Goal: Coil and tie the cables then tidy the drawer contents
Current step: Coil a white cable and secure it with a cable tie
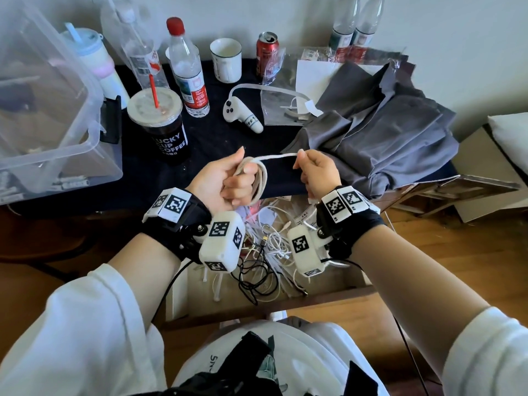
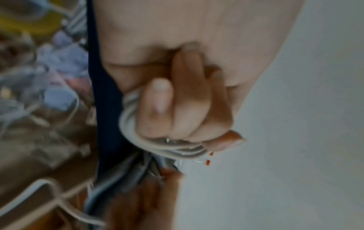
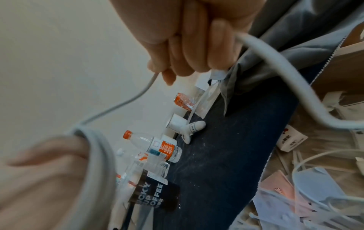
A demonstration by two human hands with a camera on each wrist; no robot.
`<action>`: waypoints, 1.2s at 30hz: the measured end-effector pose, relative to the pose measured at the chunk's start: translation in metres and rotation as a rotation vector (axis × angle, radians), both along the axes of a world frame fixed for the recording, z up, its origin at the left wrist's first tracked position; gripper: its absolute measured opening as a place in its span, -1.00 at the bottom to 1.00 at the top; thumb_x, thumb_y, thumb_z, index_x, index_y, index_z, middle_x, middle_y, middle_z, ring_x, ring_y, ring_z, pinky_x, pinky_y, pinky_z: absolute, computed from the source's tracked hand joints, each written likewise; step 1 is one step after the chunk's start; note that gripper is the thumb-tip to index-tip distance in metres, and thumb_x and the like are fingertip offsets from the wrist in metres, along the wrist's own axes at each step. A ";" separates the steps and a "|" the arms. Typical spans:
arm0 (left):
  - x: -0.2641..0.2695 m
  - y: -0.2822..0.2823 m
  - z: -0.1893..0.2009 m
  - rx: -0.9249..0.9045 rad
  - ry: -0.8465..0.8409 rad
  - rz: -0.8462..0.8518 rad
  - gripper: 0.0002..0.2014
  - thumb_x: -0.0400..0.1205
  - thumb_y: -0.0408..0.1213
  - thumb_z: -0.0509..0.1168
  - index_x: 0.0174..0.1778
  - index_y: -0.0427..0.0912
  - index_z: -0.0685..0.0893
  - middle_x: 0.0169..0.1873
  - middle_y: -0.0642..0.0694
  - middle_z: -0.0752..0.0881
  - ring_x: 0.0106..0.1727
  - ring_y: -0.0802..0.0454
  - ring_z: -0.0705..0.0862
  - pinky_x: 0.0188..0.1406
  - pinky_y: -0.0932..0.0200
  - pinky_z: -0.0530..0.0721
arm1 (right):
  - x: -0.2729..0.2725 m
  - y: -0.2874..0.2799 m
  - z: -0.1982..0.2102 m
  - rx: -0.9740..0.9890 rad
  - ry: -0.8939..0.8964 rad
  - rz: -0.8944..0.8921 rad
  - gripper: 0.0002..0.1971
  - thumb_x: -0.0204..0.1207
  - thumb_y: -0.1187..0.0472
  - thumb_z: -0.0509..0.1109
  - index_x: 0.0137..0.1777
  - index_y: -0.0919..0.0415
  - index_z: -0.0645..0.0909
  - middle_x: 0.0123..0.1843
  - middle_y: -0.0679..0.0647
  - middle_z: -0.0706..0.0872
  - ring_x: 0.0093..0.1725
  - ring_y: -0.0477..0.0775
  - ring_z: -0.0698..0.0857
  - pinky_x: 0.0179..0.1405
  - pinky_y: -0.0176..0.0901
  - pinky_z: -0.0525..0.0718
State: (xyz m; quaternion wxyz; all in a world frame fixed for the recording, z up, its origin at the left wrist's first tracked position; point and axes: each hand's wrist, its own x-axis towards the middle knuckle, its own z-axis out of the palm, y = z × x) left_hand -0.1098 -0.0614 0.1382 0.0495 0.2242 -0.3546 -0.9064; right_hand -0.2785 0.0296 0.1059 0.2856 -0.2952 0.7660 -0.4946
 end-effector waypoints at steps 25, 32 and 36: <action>-0.013 0.010 -0.016 -0.565 -0.327 0.014 -0.54 0.78 -0.10 -0.05 -0.29 -0.28 0.56 -0.67 -0.01 0.47 -0.67 0.11 0.40 -0.57 0.27 0.40 | 0.027 0.002 0.049 0.172 0.405 0.493 -0.81 0.43 0.04 0.50 -0.30 0.14 0.74 -0.37 -0.02 0.67 -0.32 -0.10 0.56 -0.22 -0.17 0.53; -0.013 0.010 -0.003 -0.264 -0.200 -0.180 -0.41 0.73 0.09 -0.18 -0.24 -0.26 0.58 -0.80 0.09 0.25 -0.81 0.25 0.15 -0.76 0.36 0.14 | 0.012 0.002 0.032 0.002 0.280 0.261 -0.86 0.43 0.10 0.51 -0.32 0.06 0.69 -0.56 -0.14 0.55 -0.51 -0.27 0.49 -0.42 -0.50 0.39; -0.014 0.008 0.004 -0.145 -0.009 -0.049 -0.59 0.75 -0.06 -0.13 -0.25 -0.20 0.44 -0.79 0.13 0.26 -0.80 0.26 0.18 -0.75 0.36 0.31 | 0.011 0.001 0.016 -0.024 0.183 0.245 -0.77 0.59 0.09 0.34 -0.30 0.00 0.70 -0.43 -0.12 0.71 -0.35 -0.18 0.62 -0.11 -0.17 0.56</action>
